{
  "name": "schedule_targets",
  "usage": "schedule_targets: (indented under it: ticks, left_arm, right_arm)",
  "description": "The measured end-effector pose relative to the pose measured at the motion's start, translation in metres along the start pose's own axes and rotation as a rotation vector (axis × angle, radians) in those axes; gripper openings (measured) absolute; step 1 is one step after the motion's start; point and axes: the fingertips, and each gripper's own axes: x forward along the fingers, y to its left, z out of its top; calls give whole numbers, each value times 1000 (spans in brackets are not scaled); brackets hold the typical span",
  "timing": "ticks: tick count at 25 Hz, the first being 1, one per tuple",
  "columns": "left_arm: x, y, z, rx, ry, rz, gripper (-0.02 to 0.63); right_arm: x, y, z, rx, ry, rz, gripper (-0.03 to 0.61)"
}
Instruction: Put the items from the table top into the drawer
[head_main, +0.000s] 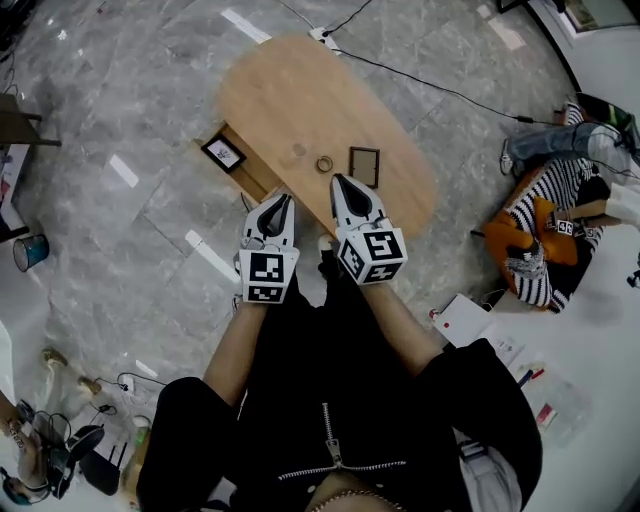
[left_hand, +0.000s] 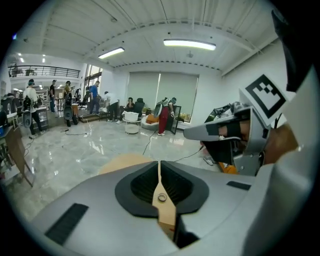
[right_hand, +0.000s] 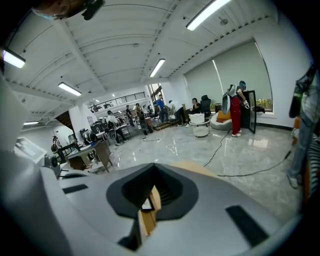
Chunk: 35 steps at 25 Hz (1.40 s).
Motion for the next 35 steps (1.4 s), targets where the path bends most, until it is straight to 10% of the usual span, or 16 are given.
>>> schedule_targets:
  ticks: [15,35]
  left_arm:
    - [74,35,-29,55,32,-138,26]
    - [178,41,-135,67,106,-187,26]
  right_arm:
    - [43,-44,-45,39,21,-133,9]
    - [130,-167,-225,-20,256,-249,23]
